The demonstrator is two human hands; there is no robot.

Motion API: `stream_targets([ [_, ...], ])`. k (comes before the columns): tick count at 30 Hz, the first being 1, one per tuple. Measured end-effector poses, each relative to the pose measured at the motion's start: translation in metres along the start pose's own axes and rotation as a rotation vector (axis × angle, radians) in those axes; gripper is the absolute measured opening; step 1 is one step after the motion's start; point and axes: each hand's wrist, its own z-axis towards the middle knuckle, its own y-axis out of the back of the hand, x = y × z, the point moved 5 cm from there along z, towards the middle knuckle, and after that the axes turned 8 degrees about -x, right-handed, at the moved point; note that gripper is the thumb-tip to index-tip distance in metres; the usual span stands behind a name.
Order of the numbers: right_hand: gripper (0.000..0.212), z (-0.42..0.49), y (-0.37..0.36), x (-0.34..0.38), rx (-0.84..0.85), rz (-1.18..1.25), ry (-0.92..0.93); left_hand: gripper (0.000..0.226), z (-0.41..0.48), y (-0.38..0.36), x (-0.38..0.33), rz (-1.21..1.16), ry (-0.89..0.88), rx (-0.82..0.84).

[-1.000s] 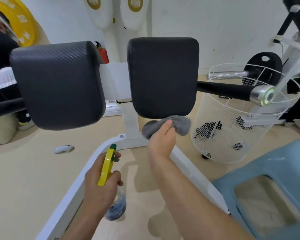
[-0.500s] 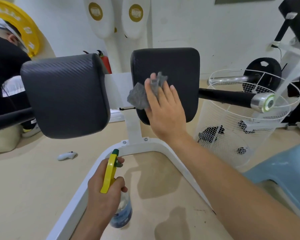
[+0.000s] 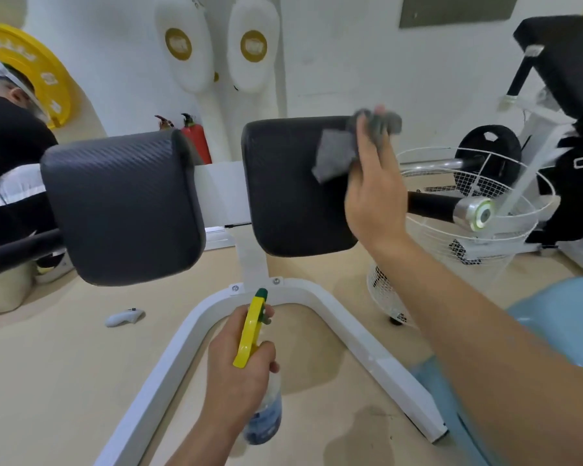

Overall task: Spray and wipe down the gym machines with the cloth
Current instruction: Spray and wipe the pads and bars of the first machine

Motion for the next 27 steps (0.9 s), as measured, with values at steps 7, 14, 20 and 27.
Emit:
stream_targets([
  [7,0.052,-0.017,-0.018,-0.011,0.045,0.193,-0.341,0.049,0.021,-0.031,-0.032,0.006,-0.043,0.018],
  [14,0.054,-0.16,0.001,-0.041,0.309,0.221,-0.567,0.045,0.038,-0.077,-0.064,0.033,-0.107,0.048],
  [20,0.04,-0.197,0.014,-0.087,0.18,0.573,-1.092,0.026,0.041,-0.124,-0.084,0.121,-0.133,0.1],
  [27,0.033,-0.181,0.031,-0.104,0.102,0.659,-1.17,0.011,0.039,-0.162,-0.113,0.524,-0.318,-0.014],
])
